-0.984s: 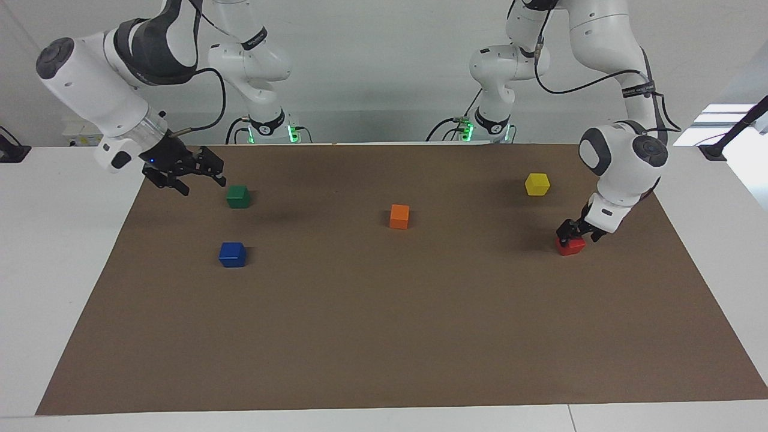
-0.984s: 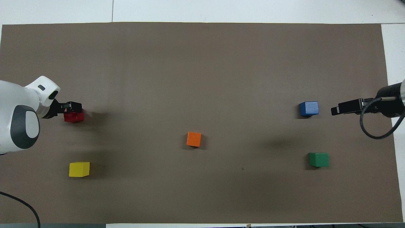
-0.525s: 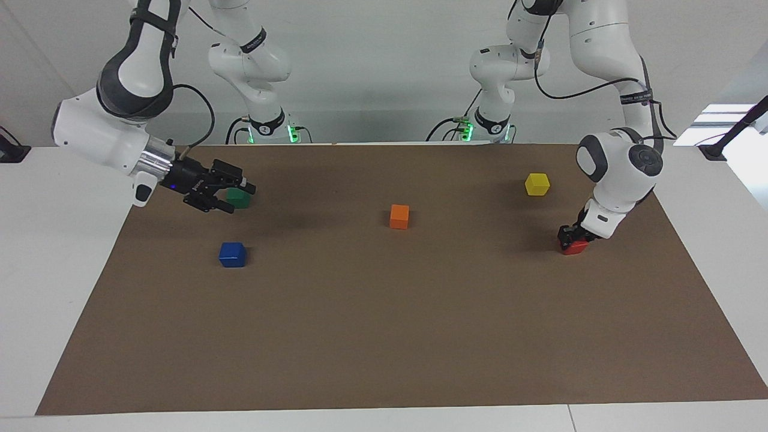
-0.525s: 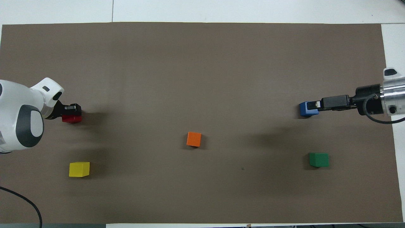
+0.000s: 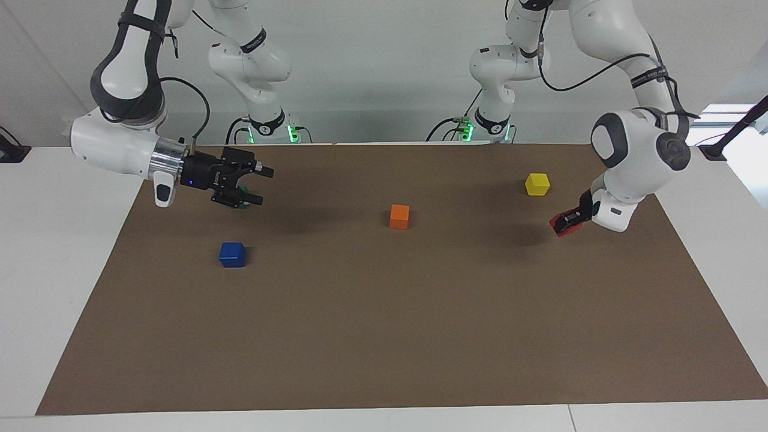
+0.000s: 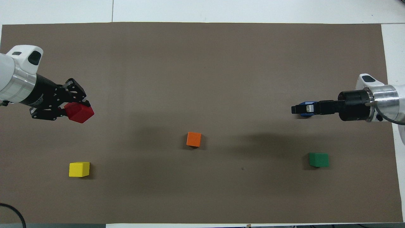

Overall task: Transfer red block to right arm and stack on blue block
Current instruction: 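Lift the red cube with the left gripper while the right gripper approaches, then close the right gripper on the red cube held by the left gripper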

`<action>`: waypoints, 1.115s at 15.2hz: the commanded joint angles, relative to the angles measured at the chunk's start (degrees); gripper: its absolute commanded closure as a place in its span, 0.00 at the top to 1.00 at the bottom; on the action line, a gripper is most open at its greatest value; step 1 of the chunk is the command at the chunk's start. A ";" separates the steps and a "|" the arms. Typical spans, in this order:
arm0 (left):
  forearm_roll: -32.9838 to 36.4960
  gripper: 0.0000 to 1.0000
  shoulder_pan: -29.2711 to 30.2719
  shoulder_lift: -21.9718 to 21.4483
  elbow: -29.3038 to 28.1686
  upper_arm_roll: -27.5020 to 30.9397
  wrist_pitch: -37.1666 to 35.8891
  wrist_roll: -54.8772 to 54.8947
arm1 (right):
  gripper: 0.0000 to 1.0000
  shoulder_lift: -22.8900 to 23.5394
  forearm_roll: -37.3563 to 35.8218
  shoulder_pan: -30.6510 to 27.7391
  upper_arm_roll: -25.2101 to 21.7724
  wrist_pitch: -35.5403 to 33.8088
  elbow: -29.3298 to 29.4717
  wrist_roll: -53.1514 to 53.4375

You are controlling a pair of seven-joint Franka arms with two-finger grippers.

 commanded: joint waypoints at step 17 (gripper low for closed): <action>-19.28 0.00 -14.77 -11.26 -12.19 -15.29 28.66 -72.06 | 1.00 12.97 28.96 15.86 0.26 -28.74 -14.81 -33.60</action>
